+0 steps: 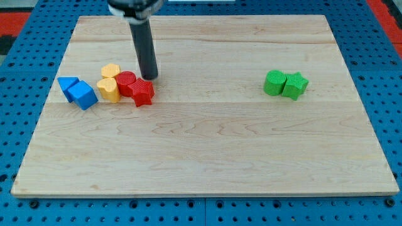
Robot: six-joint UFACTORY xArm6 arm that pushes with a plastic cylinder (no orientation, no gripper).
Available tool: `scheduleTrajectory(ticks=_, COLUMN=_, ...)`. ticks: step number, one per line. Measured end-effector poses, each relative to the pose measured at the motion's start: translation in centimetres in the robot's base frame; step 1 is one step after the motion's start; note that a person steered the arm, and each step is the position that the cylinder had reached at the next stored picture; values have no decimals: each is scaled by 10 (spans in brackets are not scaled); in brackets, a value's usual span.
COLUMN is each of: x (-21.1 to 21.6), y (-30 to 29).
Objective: Push the red star to the bottom of the yellow heart
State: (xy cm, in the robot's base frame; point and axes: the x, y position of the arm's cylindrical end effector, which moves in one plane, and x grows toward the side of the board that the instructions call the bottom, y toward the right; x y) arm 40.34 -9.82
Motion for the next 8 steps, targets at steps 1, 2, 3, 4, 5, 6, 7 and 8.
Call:
scheduleTrajectory(ticks=1, x=44, y=1)
scheduleTrajectory(ticks=2, x=51, y=11)
scheduleTrajectory(ticks=3, x=76, y=26)
scheduleTrajectory(ticks=4, x=70, y=12)
scheduleTrajectory(ticks=5, x=48, y=-19)
scheduleTrajectory(ticks=6, x=46, y=-35)
scheduleTrajectory(ticks=7, x=104, y=-27)
scheduleTrajectory(ticks=8, x=121, y=-32)
